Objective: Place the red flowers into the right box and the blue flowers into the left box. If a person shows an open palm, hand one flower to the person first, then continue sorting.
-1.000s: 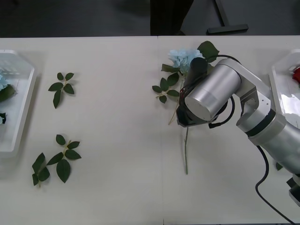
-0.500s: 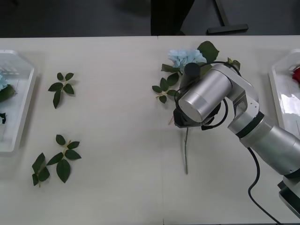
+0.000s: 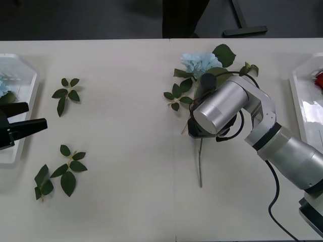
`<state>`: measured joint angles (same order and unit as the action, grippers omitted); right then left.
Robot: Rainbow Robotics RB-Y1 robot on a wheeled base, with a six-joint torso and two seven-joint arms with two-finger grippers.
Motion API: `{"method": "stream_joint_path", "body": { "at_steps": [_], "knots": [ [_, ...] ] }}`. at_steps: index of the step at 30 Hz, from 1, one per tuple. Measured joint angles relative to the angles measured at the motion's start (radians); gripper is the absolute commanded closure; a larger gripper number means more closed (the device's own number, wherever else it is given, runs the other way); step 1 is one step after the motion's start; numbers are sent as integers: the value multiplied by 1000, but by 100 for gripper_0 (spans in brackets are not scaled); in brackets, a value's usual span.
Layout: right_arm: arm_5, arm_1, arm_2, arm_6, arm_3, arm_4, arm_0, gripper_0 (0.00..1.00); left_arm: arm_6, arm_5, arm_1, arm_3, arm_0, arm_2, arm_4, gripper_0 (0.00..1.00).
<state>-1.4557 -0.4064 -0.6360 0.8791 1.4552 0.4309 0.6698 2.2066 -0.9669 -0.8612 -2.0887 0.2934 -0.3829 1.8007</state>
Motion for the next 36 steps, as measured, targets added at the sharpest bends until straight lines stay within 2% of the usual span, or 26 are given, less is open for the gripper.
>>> {"method": "stream_joint_path", "body": {
  "at_steps": [3, 4, 5, 6, 9, 10, 20, 27, 32, 36],
  "knots": [
    [26, 0, -11, -1, -20, 0, 0, 14, 86, 0, 47, -6, 0, 22, 30, 0],
    [37, 0, -17, -2, -28, -1, 0, 21, 141, 0, 61, -6, 0, 31, 41, 0],
    [47, 0, -23, -4, -34, -1, 0, 35, 196, 0, 75, -6, 0, 41, 46, 0],
    [53, 0, -28, -7, -38, -1, 0, 44, 260, -1, 87, -6, 0, 51, 51, 0],
    [54, 0, -35, -9, -41, -1, 0, 97, 386, -5, 113, -6, 0, 76, 69, 0],
    [54, 0, -35, -9, -41, -1, 0, 100, 399, -6, 117, -6, 1, 83, 79, 0],
    [52, 0, -29, -61, -41, 15, 0, 100, 400, -45, 120, -6, 41, 141, 172, 0],
    [20, -2, 39, -61, -27, 53, 0, 100, 400, -59, 120, -6, 51, 185, 171, 0],
    [-34, -28, 177, -58, 56, 104, -1, 100, 401, -59, 121, -6, 51, 219, 172, 0],
    [-129, -83, 356, 33, 134, 106, -2, 100, 401, -61, 134, -7, 51, 233, 179, 0]
  ]
}}
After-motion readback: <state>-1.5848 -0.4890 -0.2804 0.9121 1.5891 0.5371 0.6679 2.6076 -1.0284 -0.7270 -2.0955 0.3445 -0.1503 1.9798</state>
